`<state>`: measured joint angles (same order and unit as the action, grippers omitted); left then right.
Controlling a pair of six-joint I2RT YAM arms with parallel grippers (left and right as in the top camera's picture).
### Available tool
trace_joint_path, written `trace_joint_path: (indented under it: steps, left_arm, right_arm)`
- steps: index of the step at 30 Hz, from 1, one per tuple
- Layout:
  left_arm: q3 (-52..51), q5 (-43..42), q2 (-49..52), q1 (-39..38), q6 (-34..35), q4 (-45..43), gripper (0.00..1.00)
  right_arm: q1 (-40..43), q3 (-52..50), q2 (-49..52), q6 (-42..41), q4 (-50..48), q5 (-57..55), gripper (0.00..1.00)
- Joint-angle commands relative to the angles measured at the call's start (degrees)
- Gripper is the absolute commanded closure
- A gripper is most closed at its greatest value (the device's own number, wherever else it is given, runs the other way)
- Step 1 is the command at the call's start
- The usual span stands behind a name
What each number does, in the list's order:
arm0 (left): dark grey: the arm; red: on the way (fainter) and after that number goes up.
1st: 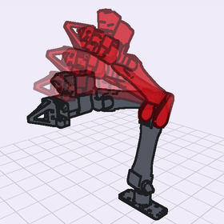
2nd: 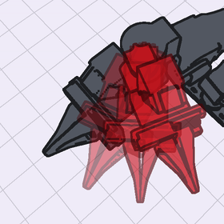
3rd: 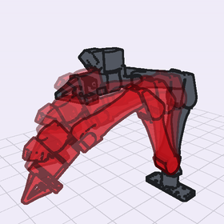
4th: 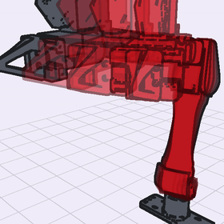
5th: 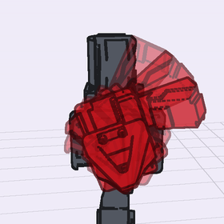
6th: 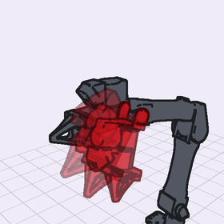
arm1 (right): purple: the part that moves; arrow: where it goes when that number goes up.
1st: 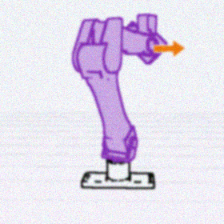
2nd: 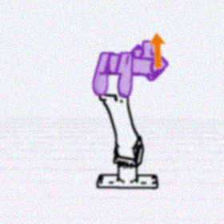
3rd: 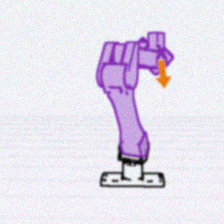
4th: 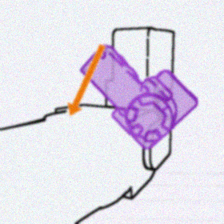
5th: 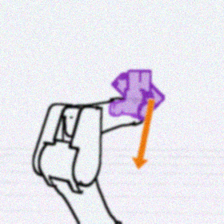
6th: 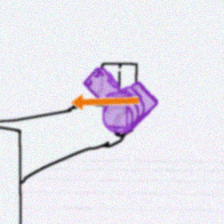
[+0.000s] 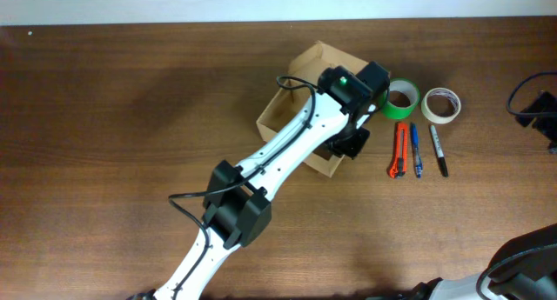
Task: Pack container
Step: 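Drag the box rightward toward the tapes with the left gripper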
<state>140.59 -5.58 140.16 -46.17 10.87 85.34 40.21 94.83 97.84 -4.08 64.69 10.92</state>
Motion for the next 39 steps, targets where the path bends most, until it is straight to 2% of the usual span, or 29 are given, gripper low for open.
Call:
trace_joint_path:
  steps: [1, 6, 20, 23, 24, 29, 31, 32, 35, 36, 39]
  left_arm:
    - [1.09, 4.63, 2.05, 0.07, -2.89, -2.03, 0.98]
    - [1.09, 6.93, 3.26, 0.50, -2.84, -4.07, 0.98]
    - [1.09, 6.86, 3.30, 4.35, -0.66, -7.23, 0.98]
    - [1.09, 6.86, 3.30, 4.33, -0.66, -6.88, 0.89]
    - [1.09, 6.86, 3.30, 4.33, -0.68, -6.71, 0.83]
    - [1.09, 6.88, 3.30, 4.28, -0.70, -6.05, 0.72]
    - [1.09, 6.88, 3.30, 4.28, -0.70, -5.62, 0.60]
    - [1.11, 6.91, 3.30, 4.28, -0.70, -5.33, 0.45]
    - [2.10, 8.00, 3.28, 4.35, -0.68, -4.04, 0.22]
    - [2.71, 8.83, 3.28, 4.37, -0.70, -3.56, 0.17]
    - [6.64, 12.02, 3.28, 4.63, -0.70, -0.85, 0.13]
  right_arm:
    - [0.37, 1.07, 0.26, 0.13, 0.26, 1.18, 0.01]
    - [0.37, 1.07, 0.26, 0.15, 0.44, 1.53, 0.01]
    - [0.37, 1.07, 0.26, 0.15, 0.50, 2.62, 0.01]
    - [0.37, 1.07, 0.26, 0.15, 0.68, 2.62, 0.01]
    - [0.37, 1.07, 0.26, 0.15, 0.74, 2.62, 0.01]
    - [0.37, 1.07, 0.26, 0.15, 0.94, 2.60, 0.01]
    - [0.37, 1.07, 0.26, 0.17, 0.92, 2.60, 0.01]
    - [0.37, 1.07, 0.26, 0.17, 0.90, 2.60, 0.01]
    - [0.37, 1.07, 0.26, 0.17, 0.07, 2.38, 0.01]
    - [0.37, 1.07, 0.26, 0.17, -0.22, 2.38, 0.01]
    - [0.37, 1.07, 0.26, 0.17, -1.05, 2.43, 0.01]
